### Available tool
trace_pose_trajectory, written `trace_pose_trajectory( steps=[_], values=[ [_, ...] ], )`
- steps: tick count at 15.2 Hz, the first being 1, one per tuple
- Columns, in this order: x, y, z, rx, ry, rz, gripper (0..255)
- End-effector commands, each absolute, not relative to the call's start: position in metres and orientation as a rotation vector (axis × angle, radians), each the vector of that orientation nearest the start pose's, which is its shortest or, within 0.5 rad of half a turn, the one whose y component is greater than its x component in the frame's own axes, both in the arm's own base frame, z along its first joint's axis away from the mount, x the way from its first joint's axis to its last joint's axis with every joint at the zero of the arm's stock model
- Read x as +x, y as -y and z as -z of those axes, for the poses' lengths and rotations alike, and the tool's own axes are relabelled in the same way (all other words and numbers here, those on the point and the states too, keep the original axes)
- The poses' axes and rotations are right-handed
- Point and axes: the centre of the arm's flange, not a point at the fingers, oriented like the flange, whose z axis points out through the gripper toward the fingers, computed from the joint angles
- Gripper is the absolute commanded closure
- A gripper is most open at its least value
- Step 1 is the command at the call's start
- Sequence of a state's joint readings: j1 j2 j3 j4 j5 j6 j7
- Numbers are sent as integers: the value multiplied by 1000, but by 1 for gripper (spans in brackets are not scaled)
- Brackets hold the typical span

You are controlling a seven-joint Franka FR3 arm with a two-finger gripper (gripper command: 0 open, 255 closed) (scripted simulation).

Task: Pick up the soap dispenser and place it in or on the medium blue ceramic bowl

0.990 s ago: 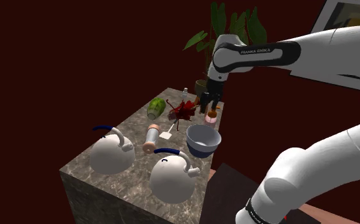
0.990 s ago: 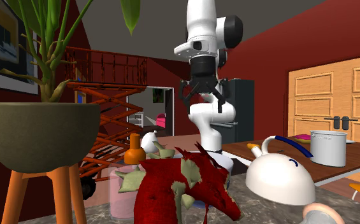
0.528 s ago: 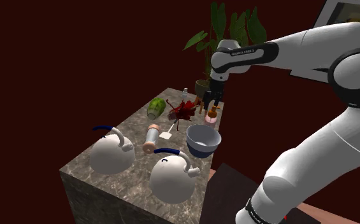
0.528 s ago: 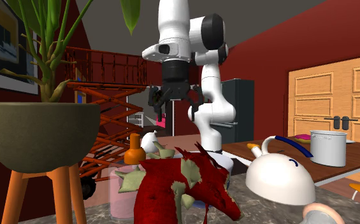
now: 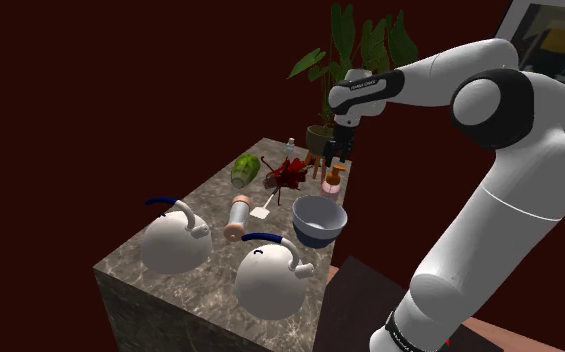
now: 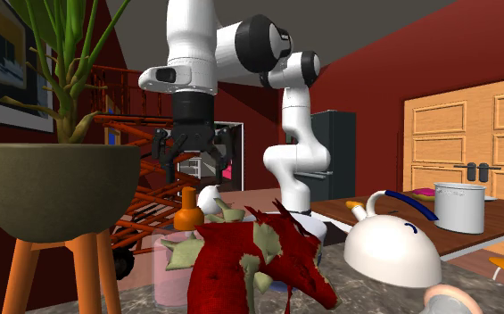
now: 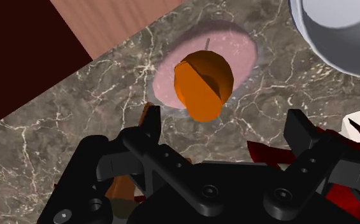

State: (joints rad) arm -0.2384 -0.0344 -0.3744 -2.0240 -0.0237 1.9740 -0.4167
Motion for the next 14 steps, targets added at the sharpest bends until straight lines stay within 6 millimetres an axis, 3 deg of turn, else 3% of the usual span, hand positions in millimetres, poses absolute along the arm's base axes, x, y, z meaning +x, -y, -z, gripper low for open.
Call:
trace_pose_trajectory(
  steps=[1, 8, 14],
  values=[
    [447, 327, -453, -3130, -297, -32, 0],
    [446, 327, -418, -3130, -297, -32, 0],
    [446, 327, -418, -3130, -297, -32, 0]
  ],
)
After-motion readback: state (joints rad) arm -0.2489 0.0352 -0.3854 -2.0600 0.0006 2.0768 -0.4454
